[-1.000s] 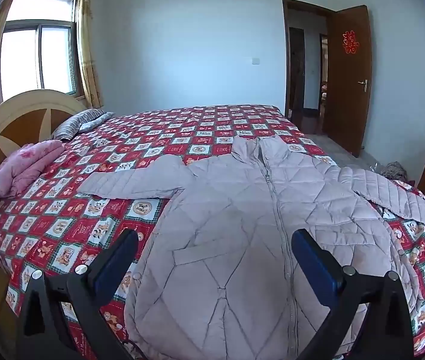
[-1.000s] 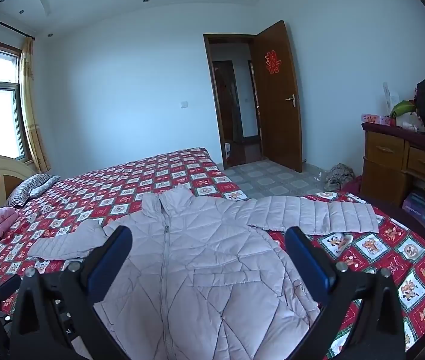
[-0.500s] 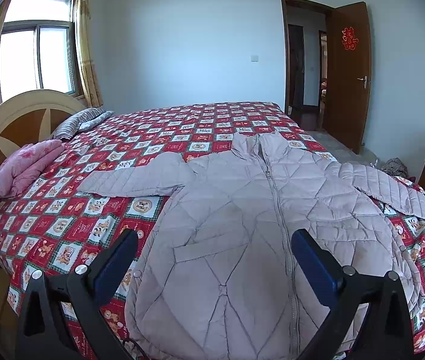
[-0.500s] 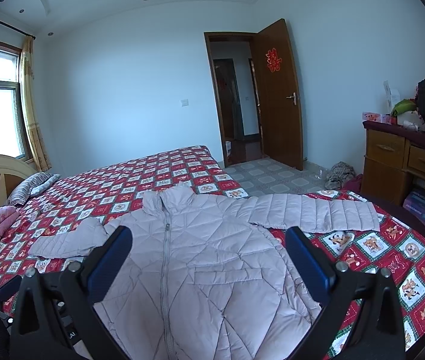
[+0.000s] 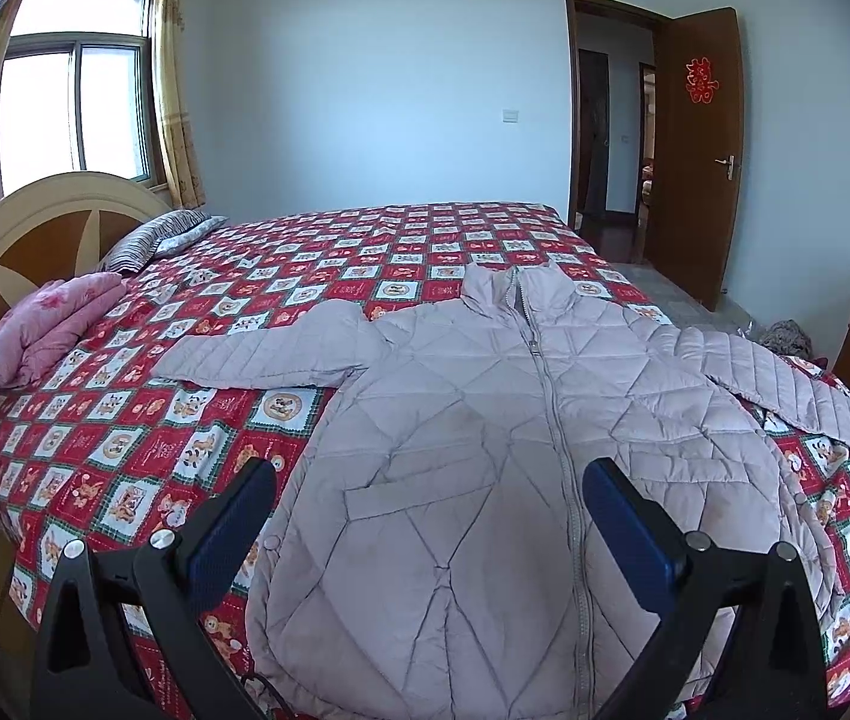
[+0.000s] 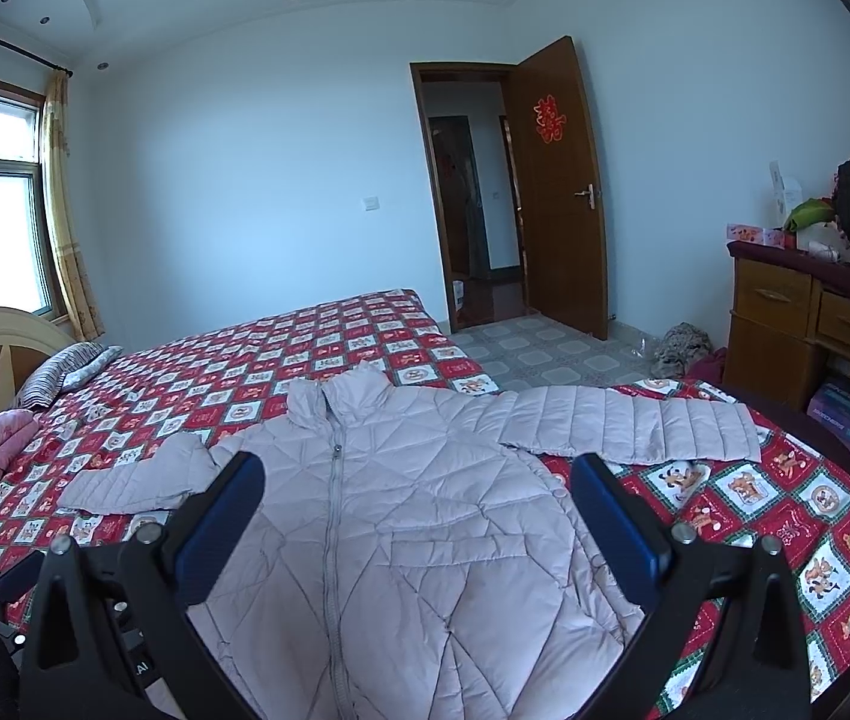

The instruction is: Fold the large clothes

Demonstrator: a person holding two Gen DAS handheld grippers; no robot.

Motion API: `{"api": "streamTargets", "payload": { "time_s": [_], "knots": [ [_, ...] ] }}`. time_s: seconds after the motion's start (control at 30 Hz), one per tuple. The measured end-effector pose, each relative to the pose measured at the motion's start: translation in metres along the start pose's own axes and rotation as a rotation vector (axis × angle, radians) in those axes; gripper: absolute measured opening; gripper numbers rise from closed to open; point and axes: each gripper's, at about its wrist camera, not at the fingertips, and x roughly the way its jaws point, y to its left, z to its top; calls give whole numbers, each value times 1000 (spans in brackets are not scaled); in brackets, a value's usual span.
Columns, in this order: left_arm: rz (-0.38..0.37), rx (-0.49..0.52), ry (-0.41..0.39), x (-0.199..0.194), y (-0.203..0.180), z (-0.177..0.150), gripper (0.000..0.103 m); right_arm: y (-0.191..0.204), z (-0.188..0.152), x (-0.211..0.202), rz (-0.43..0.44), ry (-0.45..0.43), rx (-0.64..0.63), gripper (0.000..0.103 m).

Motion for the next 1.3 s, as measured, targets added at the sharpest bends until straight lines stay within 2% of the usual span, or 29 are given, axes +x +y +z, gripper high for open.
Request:
{"api": "streamTargets", "payload": {
  "time_s": [0.33,1.3],
  "knots": [
    [-2,-8,4,1,-1,-1,102,11,-12,-1,-4,14,-11,103],
    [-18,-6,32,9,-1,-3,102,-1,-4,13,-23,59,-4,103]
  ]
}}
